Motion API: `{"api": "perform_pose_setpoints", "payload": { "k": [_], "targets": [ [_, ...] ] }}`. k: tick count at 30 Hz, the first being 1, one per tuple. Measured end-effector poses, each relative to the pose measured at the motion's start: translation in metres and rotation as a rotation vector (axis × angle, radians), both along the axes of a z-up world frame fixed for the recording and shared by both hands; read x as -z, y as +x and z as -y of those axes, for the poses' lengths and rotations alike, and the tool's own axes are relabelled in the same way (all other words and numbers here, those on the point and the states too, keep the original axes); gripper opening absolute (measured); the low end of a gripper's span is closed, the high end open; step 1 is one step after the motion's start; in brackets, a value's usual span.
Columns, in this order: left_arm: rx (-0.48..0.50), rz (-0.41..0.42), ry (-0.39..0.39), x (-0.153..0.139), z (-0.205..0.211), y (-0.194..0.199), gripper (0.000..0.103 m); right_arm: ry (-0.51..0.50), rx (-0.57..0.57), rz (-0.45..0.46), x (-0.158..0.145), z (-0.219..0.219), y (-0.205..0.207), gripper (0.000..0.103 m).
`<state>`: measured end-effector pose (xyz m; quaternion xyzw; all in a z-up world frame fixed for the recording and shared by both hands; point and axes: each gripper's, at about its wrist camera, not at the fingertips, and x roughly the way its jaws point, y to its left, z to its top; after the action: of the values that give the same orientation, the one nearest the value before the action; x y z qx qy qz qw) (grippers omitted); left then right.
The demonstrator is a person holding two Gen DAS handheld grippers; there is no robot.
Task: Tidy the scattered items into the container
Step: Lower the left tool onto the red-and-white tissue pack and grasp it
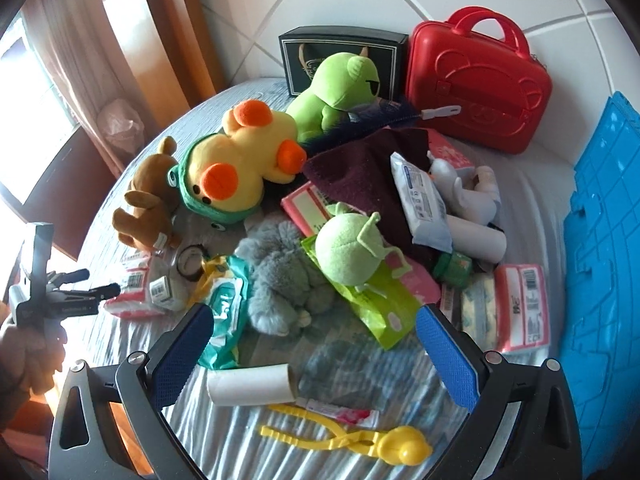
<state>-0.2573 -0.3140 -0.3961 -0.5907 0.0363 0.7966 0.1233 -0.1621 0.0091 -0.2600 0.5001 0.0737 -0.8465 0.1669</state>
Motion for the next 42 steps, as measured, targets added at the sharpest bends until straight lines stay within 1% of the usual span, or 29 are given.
{"api": "perform_pose_setpoints", "payload": {
  "k": [2, 6, 10, 13, 15, 18, 21, 28, 35, 39, 40, 41, 42],
  "targets": [
    [0.062, 0.002, -0.005, 0.004, -0.002, 0.000, 0.103, 0.007, -0.008, 0.008, 0.004, 0.005, 0.000, 0.103],
    [0.264, -0.020, -0.062, 0.009, -0.011, 0.001, 0.103, 0.014, -0.005, 0.022, 0.008, 0.008, 0.001, 0.103],
    [0.464, -0.048, -0.097, 0.020, -0.019, 0.001, 0.103, 0.028, 0.016, 0.041, 0.014, 0.004, 0.001, 0.103],
    [0.540, -0.035, -0.110, 0.033, -0.026, -0.003, 0.103, 0.042, 0.025, 0.050, 0.019, 0.001, 0.001, 0.103],
    [0.547, -0.041, -0.113, 0.038, -0.030, -0.009, 0.103, 0.054, 0.026, 0.056, 0.025, 0.000, -0.001, 0.103],
    [0.532, -0.059, -0.113, 0.040, -0.036, -0.015, 0.103, 0.072, 0.017, 0.063, 0.040, 0.001, -0.007, 0.103],
    [0.528, -0.084, -0.143, 0.044, -0.044, -0.014, 0.103, 0.085, 0.022, 0.064, 0.057, 0.004, -0.022, 0.103],
    [0.509, -0.122, -0.195, 0.047, -0.052, -0.008, 0.103, 0.022, 0.148, 0.077, 0.084, -0.004, -0.067, 0.103],
    [0.542, -0.165, -0.199, 0.049, -0.052, -0.007, 0.103, 0.026, 0.191, 0.102, 0.101, -0.006, -0.090, 0.103],
    [0.528, -0.153, -0.178, 0.047, -0.050, -0.009, 0.103, 0.020, 0.209, 0.130, 0.109, -0.010, -0.096, 0.102],
    [0.525, -0.156, -0.170, 0.046, -0.049, -0.008, 0.102, 0.029, 0.214, 0.138, 0.112, -0.012, -0.097, 0.097],
    [0.522, -0.161, -0.158, 0.044, -0.048, -0.007, 0.097, 0.032, 0.219, 0.147, 0.115, -0.014, -0.098, 0.082],
    [0.517, -0.166, -0.146, 0.041, -0.047, -0.006, 0.093, 0.027, 0.222, 0.156, 0.117, -0.016, -0.098, 0.073]
  ]
}}
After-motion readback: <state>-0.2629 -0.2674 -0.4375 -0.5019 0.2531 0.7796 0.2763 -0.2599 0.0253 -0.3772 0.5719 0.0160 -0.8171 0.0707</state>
